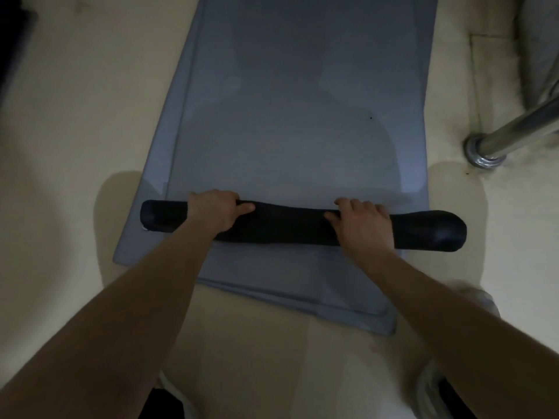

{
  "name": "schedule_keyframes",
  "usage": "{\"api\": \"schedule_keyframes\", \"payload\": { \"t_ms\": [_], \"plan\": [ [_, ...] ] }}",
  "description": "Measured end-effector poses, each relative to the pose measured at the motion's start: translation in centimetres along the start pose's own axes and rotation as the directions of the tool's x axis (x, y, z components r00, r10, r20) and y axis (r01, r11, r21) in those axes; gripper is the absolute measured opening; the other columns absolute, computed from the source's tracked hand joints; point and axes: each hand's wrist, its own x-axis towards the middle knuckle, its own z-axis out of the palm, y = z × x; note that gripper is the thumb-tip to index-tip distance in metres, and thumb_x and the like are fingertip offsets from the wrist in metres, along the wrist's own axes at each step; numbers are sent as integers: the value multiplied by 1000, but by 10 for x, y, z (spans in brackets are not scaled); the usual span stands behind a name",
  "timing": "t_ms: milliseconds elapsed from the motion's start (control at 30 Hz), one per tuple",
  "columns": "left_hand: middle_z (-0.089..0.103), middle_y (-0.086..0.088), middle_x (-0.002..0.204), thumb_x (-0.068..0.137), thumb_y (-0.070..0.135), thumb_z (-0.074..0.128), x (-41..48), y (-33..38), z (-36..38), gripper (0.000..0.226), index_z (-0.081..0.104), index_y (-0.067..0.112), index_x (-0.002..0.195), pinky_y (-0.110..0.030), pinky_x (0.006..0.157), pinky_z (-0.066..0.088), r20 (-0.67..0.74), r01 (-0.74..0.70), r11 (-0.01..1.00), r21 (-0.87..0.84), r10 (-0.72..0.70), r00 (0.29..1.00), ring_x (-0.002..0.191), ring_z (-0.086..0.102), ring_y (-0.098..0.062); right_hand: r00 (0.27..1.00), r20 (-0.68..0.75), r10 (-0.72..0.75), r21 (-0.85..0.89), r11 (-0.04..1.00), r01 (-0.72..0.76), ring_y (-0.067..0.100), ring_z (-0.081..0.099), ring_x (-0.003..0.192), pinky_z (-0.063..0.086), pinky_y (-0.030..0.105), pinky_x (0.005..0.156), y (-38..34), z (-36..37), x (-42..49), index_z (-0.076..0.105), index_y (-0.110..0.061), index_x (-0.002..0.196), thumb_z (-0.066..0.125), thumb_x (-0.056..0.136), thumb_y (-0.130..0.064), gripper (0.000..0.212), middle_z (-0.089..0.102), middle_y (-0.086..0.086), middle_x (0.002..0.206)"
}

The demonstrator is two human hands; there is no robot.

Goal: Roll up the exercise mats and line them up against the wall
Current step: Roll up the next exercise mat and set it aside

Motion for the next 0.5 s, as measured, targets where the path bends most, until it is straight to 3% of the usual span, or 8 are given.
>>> {"api": "schedule_keyframes", "payload": {
  "t_ms": [67,167,267,367,433,500],
  "plan": [
    [63,-13,112,91,76,32,-1,10,7,64,62,21,107,-55,102,34,-150,69,997,33,-63,987,107,55,-35,995,-37,-89,-38,995,87,37,56,108,35,53,103,-4,14,-14,49,-13,139,36,93,-71,75,59,16,120],
    [55,-16,111,94,62,41,-11,27,18,50,60,17,104,-55,96,34,-423,89,995,-36,-95,901,105,49,-37,985,91,-146,-114,981,156,36,50,114,33,54,105,11,22,2,36,-14,148,39,79,-85,100,53,14,128],
    [57,-16,117,92,61,48,-24,25,44,53,66,14,111,-56,102,36,-588,-143,982,-125,43,808,111,52,-40,958,213,-190,-44,978,204,33,40,127,27,52,110,17,9,43,34,-17,148,32,74,-92,105,43,11,140],
    [54,-19,137,75,73,53,-19,-2,60,89,55,9,137,-59,113,32,-476,-364,931,-4,319,820,129,47,-44,964,167,-206,12,978,207,34,36,131,25,52,113,15,7,47,35,-19,150,40,79,-86,98,37,11,144],
    [56,-20,137,75,69,51,-5,-15,49,89,54,8,140,-57,110,36,-383,-428,904,15,400,832,126,52,-45,979,9,-204,-16,979,204,37,40,131,25,57,113,13,20,25,35,-17,151,52,80,-79,96,42,14,143],
    [56,-18,138,79,65,57,5,-17,32,83,54,10,141,-52,109,38,-330,-449,893,8,427,842,123,55,-42,981,-37,-191,-57,980,189,39,34,139,17,61,117,10,34,5,27,-17,156,64,77,-72,103,39,18,150]
  ]
}}
